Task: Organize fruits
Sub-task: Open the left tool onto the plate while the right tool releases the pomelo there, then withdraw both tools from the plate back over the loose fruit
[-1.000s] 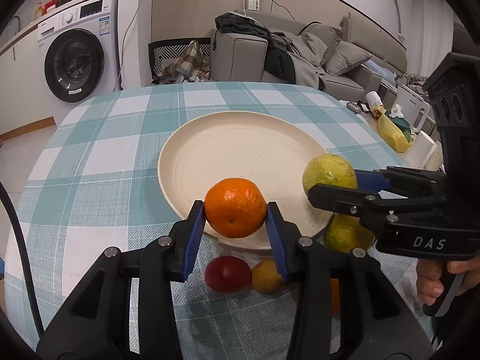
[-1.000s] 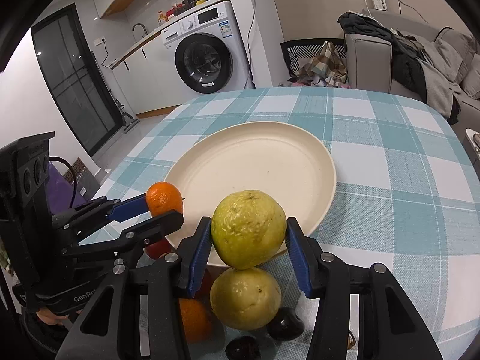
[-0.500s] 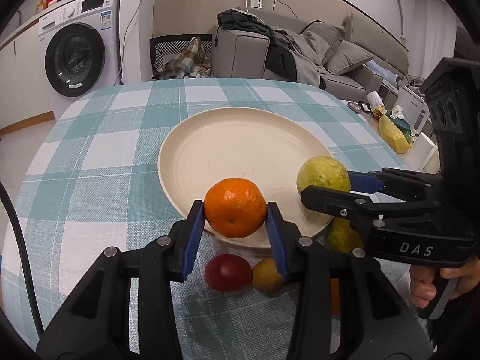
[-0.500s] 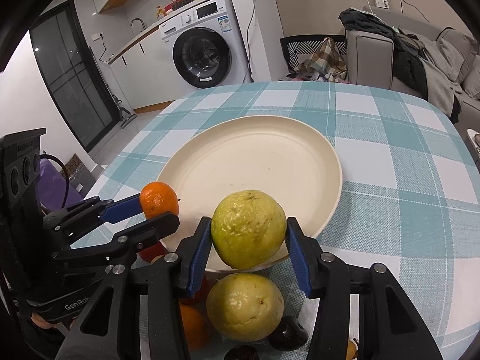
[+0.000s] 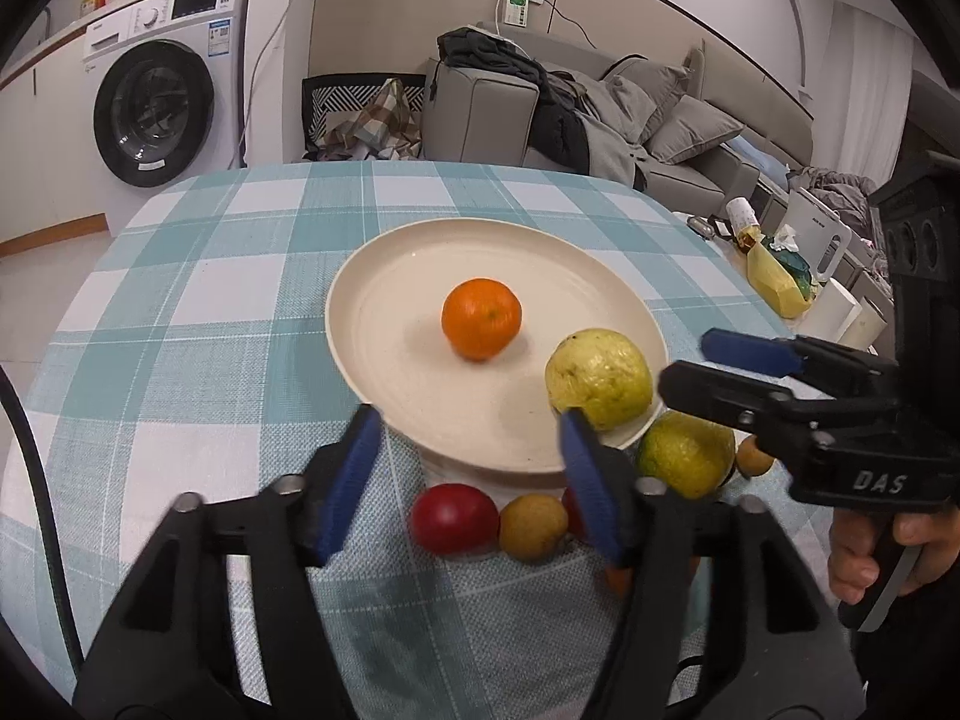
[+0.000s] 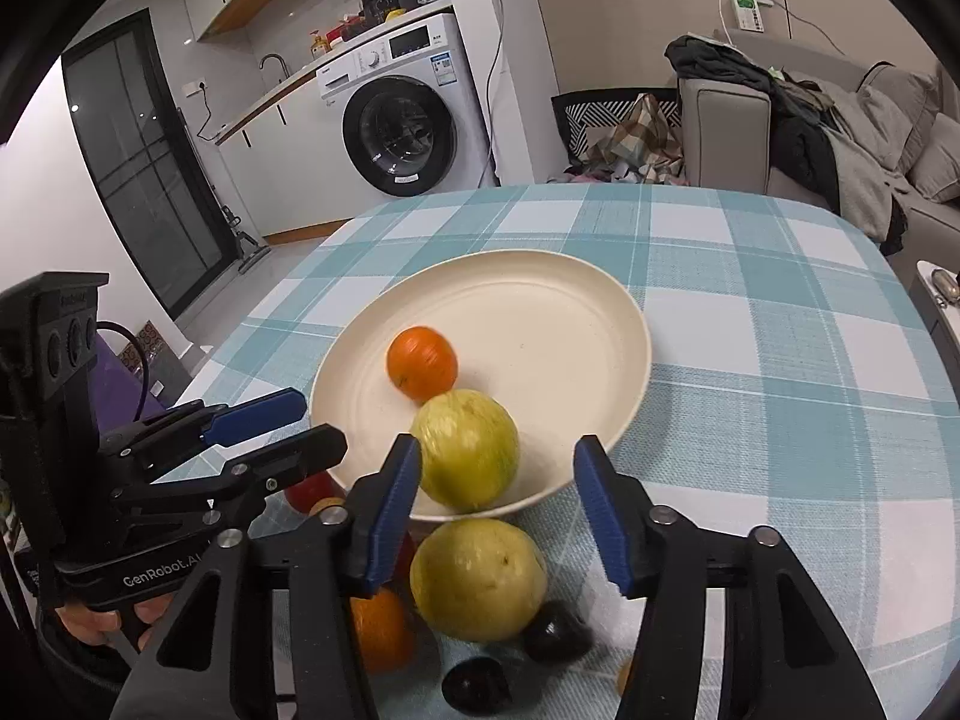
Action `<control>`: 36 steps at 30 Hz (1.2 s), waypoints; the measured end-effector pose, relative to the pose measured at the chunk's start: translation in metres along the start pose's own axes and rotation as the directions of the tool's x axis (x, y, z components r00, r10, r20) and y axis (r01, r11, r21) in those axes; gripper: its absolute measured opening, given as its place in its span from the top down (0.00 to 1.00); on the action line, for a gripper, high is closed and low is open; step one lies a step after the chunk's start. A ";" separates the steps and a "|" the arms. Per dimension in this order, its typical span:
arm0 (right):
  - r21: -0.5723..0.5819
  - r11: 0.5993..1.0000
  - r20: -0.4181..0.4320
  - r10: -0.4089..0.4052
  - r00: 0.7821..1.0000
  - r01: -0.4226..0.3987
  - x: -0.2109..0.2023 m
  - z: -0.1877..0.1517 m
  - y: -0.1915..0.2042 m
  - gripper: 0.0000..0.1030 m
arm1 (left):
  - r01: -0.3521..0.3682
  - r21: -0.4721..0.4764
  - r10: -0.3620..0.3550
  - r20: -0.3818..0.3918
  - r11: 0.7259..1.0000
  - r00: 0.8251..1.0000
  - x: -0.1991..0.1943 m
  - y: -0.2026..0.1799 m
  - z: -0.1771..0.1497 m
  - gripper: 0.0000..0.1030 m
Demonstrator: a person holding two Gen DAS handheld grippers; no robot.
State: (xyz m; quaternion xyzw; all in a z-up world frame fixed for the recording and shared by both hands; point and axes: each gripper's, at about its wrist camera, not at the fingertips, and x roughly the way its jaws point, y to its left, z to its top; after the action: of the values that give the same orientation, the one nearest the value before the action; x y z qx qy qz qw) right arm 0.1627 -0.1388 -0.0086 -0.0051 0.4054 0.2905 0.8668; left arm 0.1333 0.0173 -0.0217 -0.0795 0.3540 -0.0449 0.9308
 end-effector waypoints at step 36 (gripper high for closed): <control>-0.002 0.995 -0.045 -0.099 0.994 0.099 -0.041 -0.053 -0.028 0.00 | 0.021 0.081 -0.022 0.016 0.997 1.000 -0.042 -0.033 -0.045 0.01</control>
State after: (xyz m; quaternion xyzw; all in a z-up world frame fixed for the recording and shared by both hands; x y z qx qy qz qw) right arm 0.1195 -0.1957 -0.0213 -0.0318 0.4239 0.2471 0.8708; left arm 0.0711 -0.0141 -0.0212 -0.0460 0.3433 -0.0685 0.9356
